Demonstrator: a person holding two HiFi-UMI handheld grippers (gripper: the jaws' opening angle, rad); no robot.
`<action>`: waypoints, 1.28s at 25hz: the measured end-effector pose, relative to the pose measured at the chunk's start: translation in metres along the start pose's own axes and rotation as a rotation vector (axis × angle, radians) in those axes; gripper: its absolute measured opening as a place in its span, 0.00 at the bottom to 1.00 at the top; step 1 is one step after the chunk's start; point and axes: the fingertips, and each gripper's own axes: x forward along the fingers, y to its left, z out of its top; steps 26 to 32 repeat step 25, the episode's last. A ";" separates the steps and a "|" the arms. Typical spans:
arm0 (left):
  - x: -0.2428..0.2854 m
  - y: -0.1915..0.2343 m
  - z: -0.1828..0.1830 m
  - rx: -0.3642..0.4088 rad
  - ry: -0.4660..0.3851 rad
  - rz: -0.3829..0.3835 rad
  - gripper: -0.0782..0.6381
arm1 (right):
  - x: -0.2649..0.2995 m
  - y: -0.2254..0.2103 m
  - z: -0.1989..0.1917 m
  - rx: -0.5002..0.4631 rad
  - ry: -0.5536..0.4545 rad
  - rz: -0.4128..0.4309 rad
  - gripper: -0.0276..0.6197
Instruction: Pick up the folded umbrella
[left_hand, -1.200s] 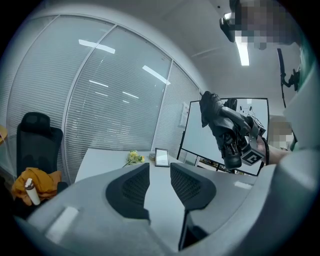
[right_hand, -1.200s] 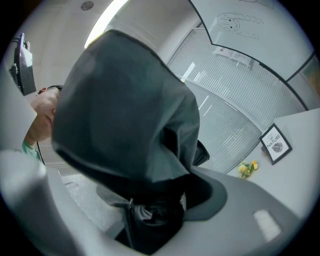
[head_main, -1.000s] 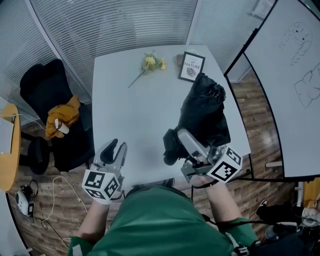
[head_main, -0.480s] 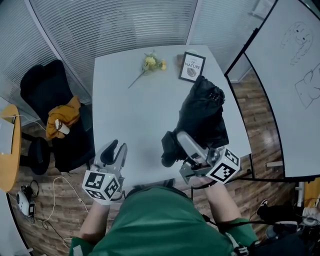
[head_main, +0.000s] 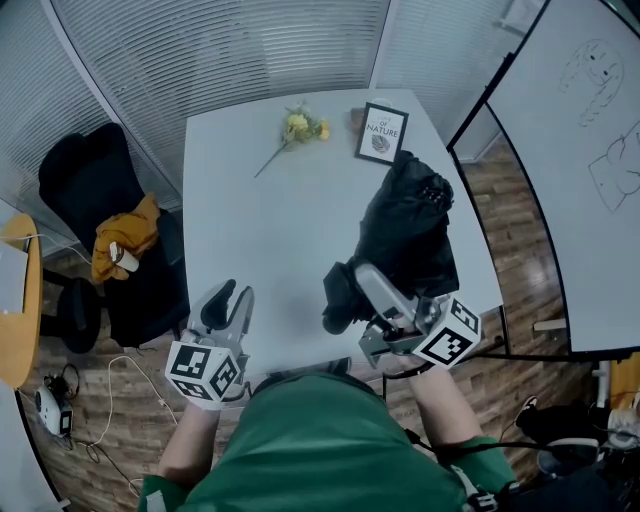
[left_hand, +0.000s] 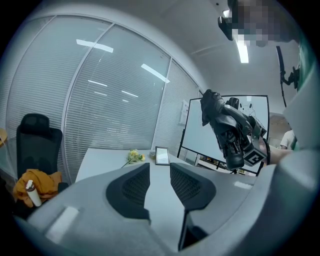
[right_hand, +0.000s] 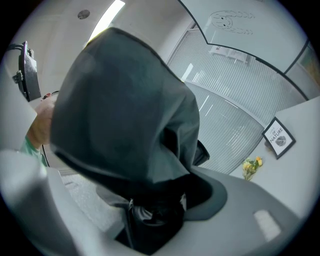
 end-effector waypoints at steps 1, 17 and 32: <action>0.001 0.000 0.000 0.000 0.001 0.000 0.30 | 0.000 0.000 0.000 0.000 0.001 0.003 0.46; 0.003 -0.002 -0.001 -0.007 0.001 0.000 0.30 | 0.000 -0.001 -0.001 0.012 0.011 0.012 0.46; 0.003 -0.001 -0.002 -0.005 0.004 0.000 0.30 | -0.001 -0.003 -0.002 0.017 0.012 0.008 0.46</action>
